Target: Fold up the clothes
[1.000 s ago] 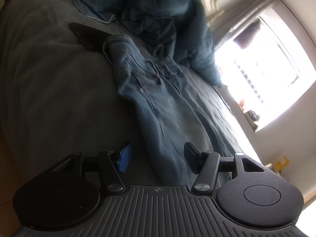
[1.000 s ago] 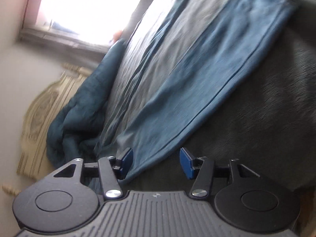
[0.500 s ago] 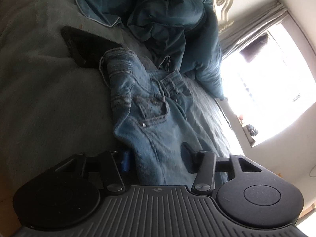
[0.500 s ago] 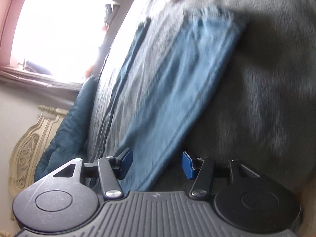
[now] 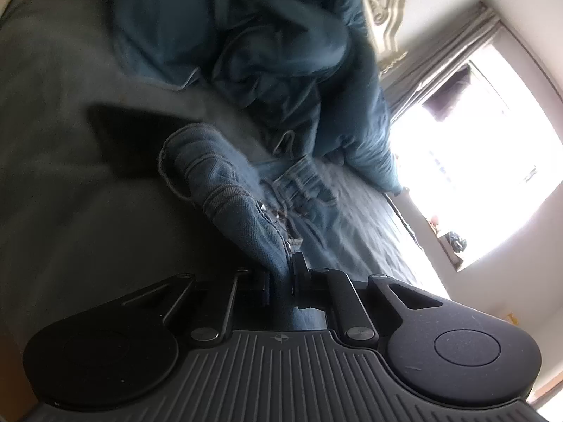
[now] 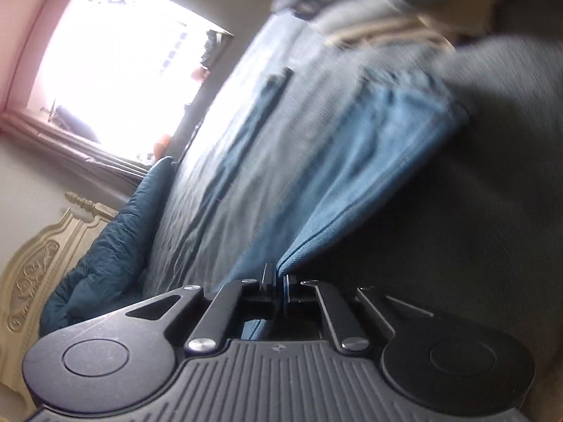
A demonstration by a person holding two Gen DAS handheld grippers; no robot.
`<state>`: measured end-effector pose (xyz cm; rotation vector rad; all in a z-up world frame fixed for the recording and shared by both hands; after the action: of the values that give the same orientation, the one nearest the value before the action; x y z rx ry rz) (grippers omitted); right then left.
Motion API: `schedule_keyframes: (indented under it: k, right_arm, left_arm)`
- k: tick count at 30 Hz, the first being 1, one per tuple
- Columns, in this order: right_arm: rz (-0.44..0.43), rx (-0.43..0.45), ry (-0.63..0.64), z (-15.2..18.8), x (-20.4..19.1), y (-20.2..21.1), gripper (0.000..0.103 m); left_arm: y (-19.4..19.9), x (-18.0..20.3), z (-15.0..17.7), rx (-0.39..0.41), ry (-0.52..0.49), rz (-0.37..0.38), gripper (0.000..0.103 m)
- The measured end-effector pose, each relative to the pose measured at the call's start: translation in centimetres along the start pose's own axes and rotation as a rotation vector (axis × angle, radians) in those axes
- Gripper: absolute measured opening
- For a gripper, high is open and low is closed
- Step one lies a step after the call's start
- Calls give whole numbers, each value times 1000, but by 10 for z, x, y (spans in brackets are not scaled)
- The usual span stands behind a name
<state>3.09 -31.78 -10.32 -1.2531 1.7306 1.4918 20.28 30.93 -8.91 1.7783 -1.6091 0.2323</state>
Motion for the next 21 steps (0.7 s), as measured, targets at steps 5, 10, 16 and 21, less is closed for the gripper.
schedule_keyframes:
  k: [5,10,16,21]
  right_arm:
    - [-31,53,104,-14,-32,2,4]
    - [-64,90,156,-40,-60,-3,4]
    - [-76,128,214,-74,-96,-36,3]
    - [-56,148,247,-101,-127,-83,3]
  left_arm:
    - [-2,28,-16,31,-59,7,9]
    - [-12,56,-37,57,-114,14,9]
    - [-49,91,-57,61,-176,-1,9]
    - [-94,120,-67,39,-225,-33,9]
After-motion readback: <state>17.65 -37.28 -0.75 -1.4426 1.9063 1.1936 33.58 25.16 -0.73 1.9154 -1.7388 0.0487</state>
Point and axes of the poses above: each gripper's, at about its wrist camera, not at the fingertips, and y roughly against the way its jaws point, x to its right, z to its underside, the point moved 4 cm from there along -y, roughly the way its jaws point, and after that the axes turned 11 degrees about -y, right-handed, at the moved point
